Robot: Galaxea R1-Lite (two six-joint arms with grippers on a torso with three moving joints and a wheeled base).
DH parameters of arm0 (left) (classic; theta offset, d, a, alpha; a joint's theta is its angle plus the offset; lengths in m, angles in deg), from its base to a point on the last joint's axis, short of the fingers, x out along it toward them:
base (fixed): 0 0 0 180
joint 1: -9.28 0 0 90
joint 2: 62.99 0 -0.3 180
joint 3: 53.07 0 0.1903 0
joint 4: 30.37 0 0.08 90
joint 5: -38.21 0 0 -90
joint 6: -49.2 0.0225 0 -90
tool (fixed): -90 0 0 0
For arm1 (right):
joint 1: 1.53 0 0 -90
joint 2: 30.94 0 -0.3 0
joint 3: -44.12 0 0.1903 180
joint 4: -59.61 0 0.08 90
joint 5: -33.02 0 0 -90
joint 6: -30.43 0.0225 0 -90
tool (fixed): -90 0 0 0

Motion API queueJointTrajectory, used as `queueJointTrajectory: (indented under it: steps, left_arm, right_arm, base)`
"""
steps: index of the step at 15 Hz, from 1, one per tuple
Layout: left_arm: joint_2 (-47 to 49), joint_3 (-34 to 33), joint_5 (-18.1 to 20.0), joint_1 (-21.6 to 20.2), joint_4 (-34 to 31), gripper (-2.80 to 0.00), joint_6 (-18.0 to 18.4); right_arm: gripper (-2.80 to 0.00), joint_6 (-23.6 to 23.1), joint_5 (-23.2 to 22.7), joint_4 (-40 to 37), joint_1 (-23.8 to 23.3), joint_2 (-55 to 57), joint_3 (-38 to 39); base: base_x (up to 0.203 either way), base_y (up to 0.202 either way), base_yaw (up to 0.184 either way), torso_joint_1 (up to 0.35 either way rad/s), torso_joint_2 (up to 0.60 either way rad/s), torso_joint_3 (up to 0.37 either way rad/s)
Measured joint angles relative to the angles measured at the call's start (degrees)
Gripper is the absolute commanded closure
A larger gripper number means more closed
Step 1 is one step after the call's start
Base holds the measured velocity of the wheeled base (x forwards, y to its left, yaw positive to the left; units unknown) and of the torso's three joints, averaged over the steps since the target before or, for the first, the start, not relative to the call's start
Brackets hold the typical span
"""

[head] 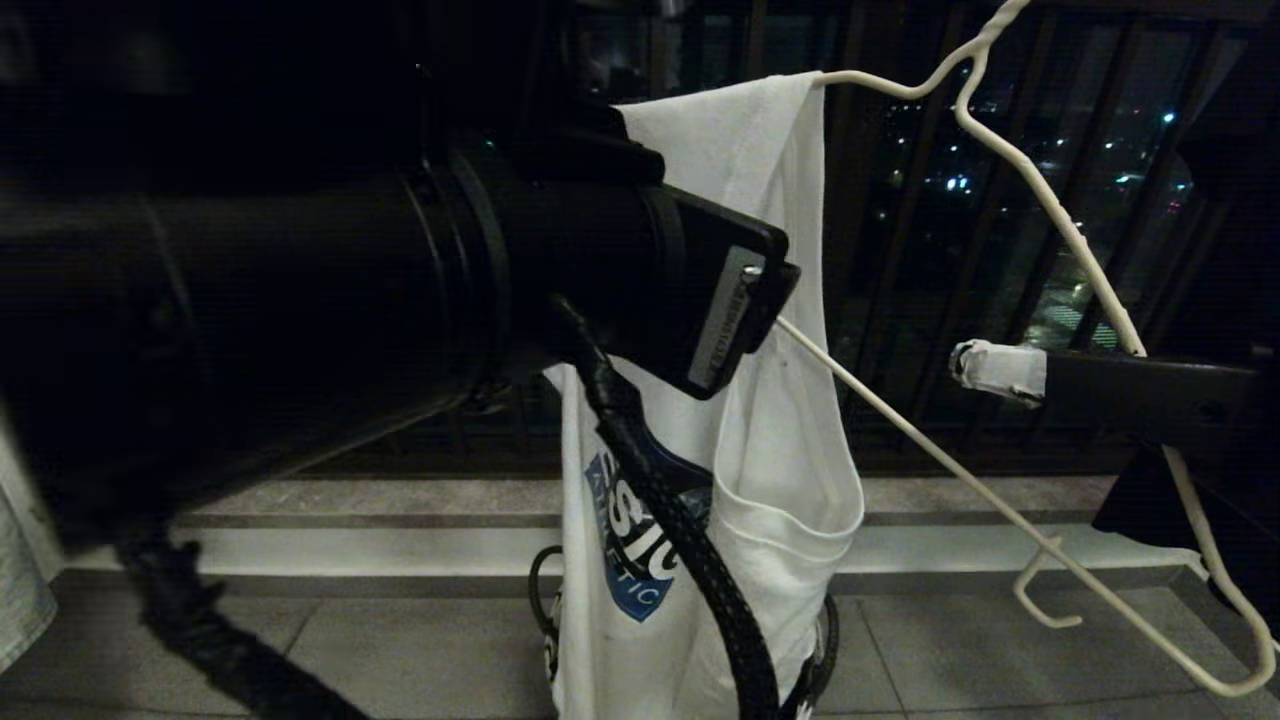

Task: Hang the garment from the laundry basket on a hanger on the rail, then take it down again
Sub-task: Hang the clothes on the clothes rack

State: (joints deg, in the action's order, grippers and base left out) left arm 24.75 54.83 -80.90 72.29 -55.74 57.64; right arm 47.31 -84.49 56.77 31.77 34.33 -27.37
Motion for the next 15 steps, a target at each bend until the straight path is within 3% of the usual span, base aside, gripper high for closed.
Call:
queueJointTrajectory:
  steps: [5, 10, 15]
  left_arm:
    - [2.4, 2.5, -1.3, -3.0, 1.4, -2.8, 4.0]
    - [4.4, 2.3, -4.1, -5.5, 13.0, -2.8, 9.8]
    - [6.5, 2.0, -4.4, -5.6, 17.5, -2.8, 10.5]
  right_arm:
    - [0.0, 0.0, 0.0, 0.0, 0.0, -0.6, -0.1]
    - [0.0, 0.0, 0.0, 0.0, 0.0, -1.3, 0.0]
    - [0.0, 0.0, 0.0, 0.0, 0.0, -1.8, 0.0]
  base:
    - [0.0, 0.0, 0.0, 0.0, 0.0, 0.0]
    - [0.0, 0.0, 0.0, 0.0, 0.0, 0.0]
    - [0.0, 0.0, 0.0, 0.0, 0.0, 0.0]
